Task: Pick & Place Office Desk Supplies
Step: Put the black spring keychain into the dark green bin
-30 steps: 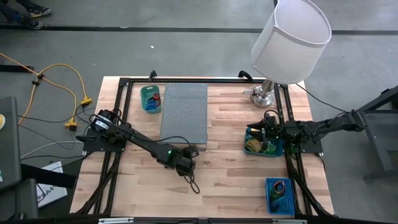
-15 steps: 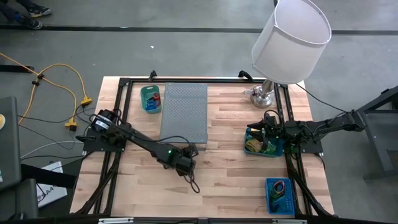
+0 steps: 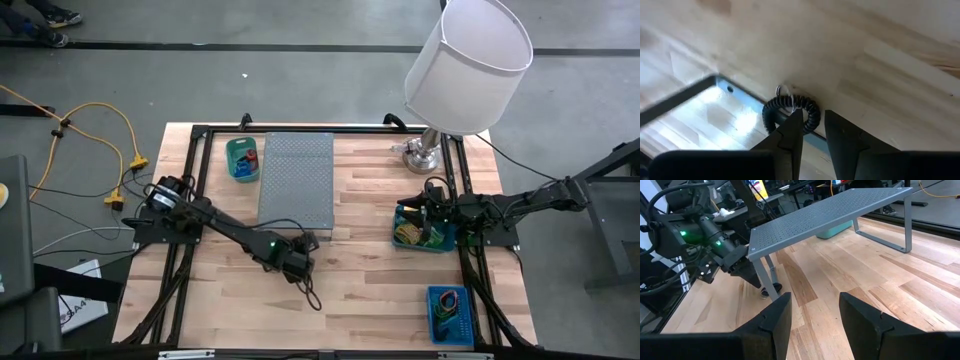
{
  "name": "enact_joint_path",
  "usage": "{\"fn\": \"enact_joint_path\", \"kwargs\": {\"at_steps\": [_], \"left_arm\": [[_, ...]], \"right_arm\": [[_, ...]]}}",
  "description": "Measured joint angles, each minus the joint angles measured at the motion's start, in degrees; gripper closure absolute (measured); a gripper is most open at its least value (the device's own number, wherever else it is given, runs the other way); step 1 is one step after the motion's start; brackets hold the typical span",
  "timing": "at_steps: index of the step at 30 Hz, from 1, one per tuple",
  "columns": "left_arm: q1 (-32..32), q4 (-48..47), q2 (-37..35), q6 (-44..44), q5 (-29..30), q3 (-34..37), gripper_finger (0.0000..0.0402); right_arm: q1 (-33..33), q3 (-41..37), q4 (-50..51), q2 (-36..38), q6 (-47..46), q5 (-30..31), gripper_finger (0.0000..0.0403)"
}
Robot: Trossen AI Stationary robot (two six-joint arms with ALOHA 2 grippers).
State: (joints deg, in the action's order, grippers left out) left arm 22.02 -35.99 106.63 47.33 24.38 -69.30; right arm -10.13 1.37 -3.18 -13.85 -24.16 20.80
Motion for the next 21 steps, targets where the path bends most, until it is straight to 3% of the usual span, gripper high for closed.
{"fn": "enact_joint_path", "kwargs": {"at_steps": [16,21], "left_arm": [[0.87,0.65,0.70,11.38,1.29,-0.02,0.0327],[0.91,0.45,3.78,13.20,4.96,-0.05,0.0327]], "right_arm": [[0.02,0.00,-0.02,0.00,0.00,-0.02,0.0250],[0.00,0.00,-0.02,0.01,0.00,-0.01,0.0250]]}}
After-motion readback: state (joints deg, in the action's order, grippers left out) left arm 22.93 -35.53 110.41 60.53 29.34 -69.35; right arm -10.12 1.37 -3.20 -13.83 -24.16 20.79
